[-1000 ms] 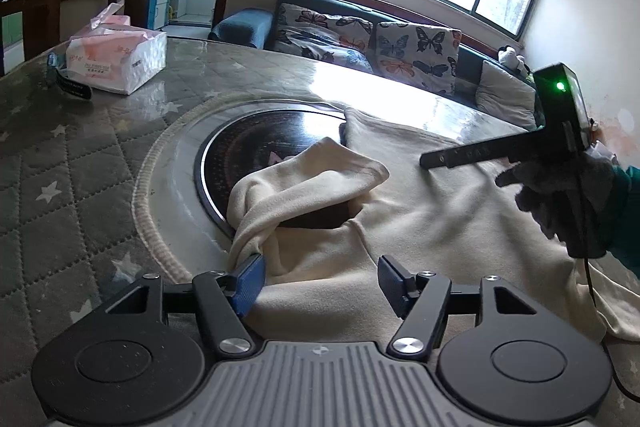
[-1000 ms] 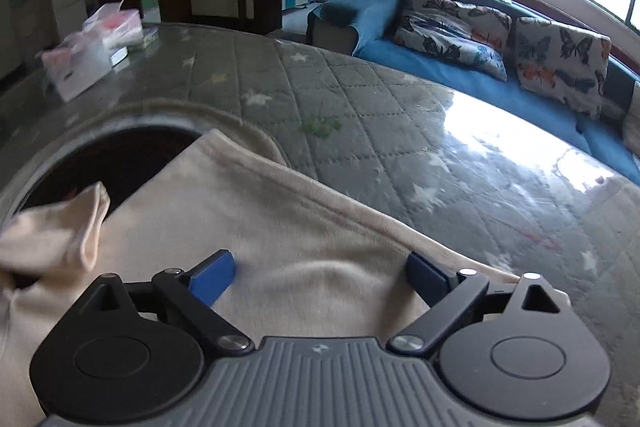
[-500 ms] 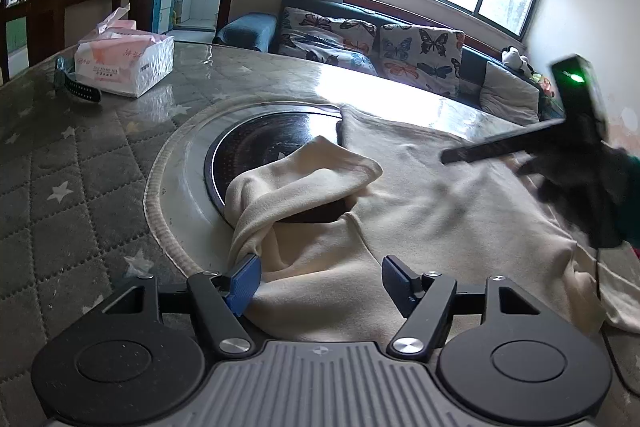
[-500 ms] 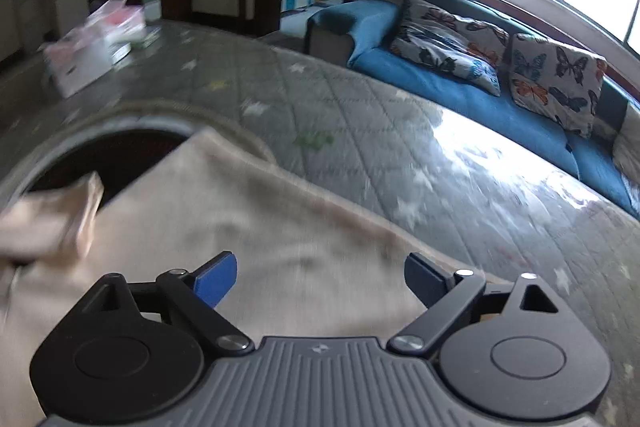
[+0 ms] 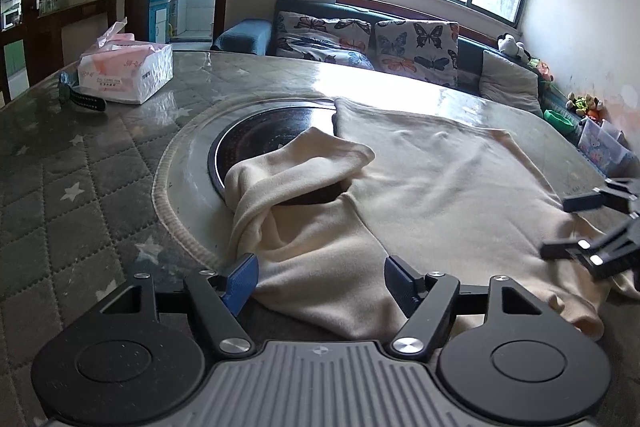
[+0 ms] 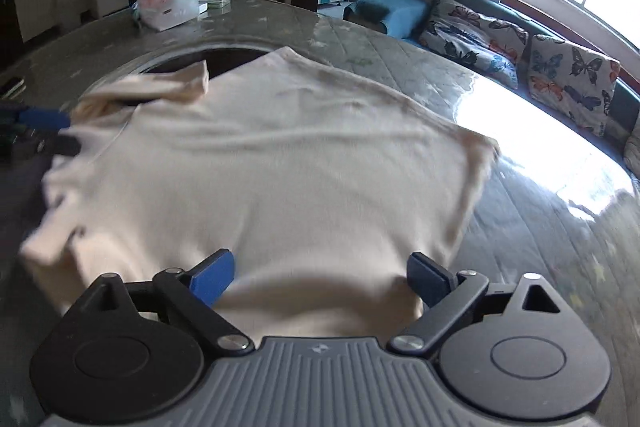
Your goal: Fold clothes
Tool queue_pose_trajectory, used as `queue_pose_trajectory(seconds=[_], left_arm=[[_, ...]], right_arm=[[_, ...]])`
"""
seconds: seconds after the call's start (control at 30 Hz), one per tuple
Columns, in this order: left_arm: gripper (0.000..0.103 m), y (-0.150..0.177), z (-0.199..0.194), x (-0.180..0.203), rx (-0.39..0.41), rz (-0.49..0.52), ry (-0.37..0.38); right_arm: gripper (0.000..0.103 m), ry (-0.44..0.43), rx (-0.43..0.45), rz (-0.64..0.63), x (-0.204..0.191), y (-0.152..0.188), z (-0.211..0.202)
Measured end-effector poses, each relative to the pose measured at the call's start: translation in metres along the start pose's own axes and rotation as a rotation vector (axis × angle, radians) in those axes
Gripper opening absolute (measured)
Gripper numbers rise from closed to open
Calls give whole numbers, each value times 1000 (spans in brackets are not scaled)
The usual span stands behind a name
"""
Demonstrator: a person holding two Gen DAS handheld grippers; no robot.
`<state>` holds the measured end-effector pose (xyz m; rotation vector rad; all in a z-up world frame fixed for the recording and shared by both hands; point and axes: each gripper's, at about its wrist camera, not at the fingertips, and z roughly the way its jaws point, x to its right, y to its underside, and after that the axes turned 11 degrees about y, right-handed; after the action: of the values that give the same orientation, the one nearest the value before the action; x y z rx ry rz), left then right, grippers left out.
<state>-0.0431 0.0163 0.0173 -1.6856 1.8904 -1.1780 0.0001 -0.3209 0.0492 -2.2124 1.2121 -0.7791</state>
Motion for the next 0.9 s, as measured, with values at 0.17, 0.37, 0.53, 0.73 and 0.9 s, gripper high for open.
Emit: queue_pose_trajectory(seconds=[0.17, 0.37, 0.53, 0.73, 0.9], left_arm=[[78, 7, -5, 0, -19, 9, -34], [78, 1, -24, 0, 22, 12, -57], [78, -11, -24, 26, 54, 54, 44], [78, -17, -9, 64, 43, 121, 176], [78, -10, 14, 98, -8, 187, 268]], right_arm=[[96, -10, -6, 64, 9, 28, -22], [96, 12, 15, 66, 8, 38, -43], [96, 16, 80, 43, -2, 28, -56], [96, -11, 25, 87, -8, 44, -53], [96, 24, 49, 206, 13, 60, -81]])
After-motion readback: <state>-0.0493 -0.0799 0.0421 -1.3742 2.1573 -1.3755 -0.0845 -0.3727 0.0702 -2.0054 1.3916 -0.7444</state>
